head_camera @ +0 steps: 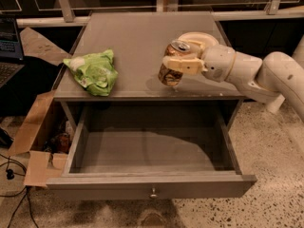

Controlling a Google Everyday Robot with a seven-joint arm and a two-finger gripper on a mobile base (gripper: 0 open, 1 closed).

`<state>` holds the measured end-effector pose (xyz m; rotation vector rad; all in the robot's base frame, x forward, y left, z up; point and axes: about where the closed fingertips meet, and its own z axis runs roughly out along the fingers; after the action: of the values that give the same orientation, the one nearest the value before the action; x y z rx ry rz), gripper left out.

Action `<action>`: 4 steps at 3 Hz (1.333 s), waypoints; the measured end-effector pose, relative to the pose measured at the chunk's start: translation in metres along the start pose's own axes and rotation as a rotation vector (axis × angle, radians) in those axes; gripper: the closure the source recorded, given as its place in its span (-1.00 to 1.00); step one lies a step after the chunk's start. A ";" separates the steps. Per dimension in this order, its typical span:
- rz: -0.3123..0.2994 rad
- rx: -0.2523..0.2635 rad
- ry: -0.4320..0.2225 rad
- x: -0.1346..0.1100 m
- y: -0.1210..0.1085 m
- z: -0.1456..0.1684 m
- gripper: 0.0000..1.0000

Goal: Pick orange can from top drawer and place on counter

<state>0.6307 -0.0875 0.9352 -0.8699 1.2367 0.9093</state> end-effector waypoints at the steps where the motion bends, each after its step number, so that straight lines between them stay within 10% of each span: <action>1: -0.033 -0.034 -0.001 -0.010 -0.021 0.020 1.00; 4: -0.065 -0.055 0.011 -0.018 -0.045 0.044 -0.23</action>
Offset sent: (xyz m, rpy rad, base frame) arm 0.0852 0.0239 0.0262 -0.0730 -0.0660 0.0518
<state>0.6875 -0.0664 0.9609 -0.9542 1.1912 0.8911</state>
